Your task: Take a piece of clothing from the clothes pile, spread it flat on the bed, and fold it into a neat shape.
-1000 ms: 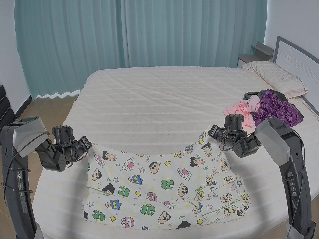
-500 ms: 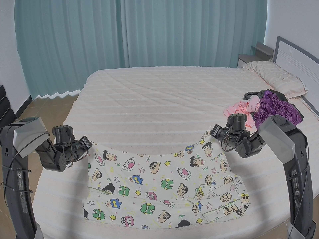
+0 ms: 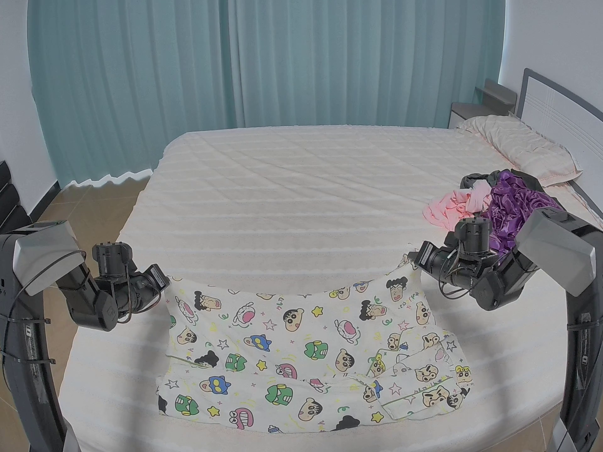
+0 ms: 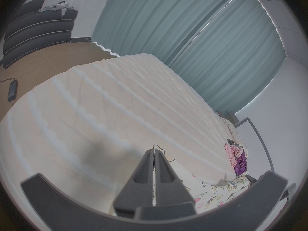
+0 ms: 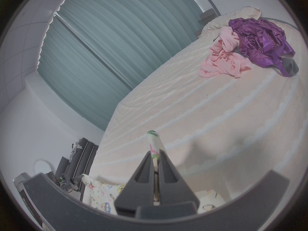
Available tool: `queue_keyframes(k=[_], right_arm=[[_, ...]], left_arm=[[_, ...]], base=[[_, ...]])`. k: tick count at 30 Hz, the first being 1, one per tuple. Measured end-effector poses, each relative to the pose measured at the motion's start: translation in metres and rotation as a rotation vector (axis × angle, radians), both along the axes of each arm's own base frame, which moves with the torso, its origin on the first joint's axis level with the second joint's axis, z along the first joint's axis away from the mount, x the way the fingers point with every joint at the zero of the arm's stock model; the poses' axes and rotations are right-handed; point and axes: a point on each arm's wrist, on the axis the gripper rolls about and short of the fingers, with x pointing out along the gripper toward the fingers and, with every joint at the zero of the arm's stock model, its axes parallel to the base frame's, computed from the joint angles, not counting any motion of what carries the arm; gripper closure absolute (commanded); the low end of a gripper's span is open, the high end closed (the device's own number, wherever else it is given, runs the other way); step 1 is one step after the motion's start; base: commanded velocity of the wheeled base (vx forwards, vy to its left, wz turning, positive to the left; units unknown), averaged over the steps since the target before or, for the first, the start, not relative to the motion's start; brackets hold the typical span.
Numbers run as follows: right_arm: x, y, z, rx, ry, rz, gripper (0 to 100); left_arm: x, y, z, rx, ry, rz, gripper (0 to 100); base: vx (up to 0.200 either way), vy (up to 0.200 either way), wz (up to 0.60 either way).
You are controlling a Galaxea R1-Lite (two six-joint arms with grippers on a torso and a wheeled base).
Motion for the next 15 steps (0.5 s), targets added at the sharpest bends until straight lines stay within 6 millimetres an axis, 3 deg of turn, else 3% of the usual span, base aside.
queue_keyframes(k=[15], right_arm=[[-0.076, -0.020, 0.024, 0.054, 0.000, 0.122, 100]], left_arm=[[-0.052, -0.004, 0.014, 0.060, 0.061, -0.065, 100]], base=[[0.000, 0.000, 0.00]])
